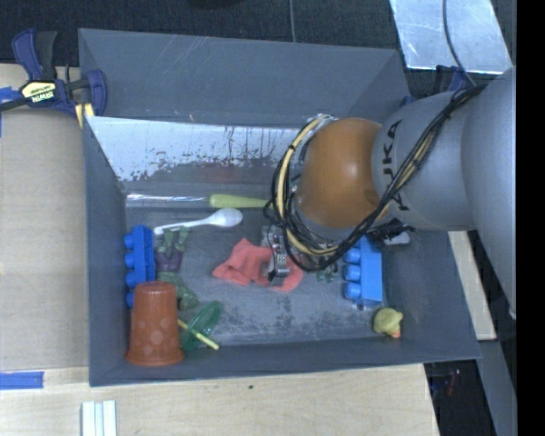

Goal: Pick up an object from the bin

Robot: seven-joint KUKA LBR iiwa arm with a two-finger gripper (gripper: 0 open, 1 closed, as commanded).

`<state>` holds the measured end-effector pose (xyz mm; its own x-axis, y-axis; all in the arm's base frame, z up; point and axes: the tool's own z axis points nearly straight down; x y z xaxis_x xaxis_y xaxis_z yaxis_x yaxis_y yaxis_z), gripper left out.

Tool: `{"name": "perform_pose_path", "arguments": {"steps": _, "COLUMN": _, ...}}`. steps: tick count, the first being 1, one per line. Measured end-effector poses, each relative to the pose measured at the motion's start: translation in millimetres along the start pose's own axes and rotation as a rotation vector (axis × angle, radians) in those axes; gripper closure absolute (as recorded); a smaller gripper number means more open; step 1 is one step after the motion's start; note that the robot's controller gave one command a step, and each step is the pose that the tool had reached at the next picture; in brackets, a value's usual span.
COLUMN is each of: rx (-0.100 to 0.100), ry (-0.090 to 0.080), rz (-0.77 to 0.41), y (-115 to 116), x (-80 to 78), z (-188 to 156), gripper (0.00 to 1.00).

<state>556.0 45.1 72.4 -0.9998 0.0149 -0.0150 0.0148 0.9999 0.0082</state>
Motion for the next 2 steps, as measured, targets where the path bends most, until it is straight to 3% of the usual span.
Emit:
{"name": "perform_pose_path", "arguments": {"steps": 1, "rx": -0.002, "ry": -0.001, "rz": -0.003, "y": 5, "x": 1.8, "z": 0, "gripper": 1.00}}
{"name": "perform_pose_path", "arguments": {"steps": 2, "rx": -0.001, "ry": 0.010, "rz": -0.003, "y": 5, "x": 5.1, "z": -22, "gripper": 1.00}}
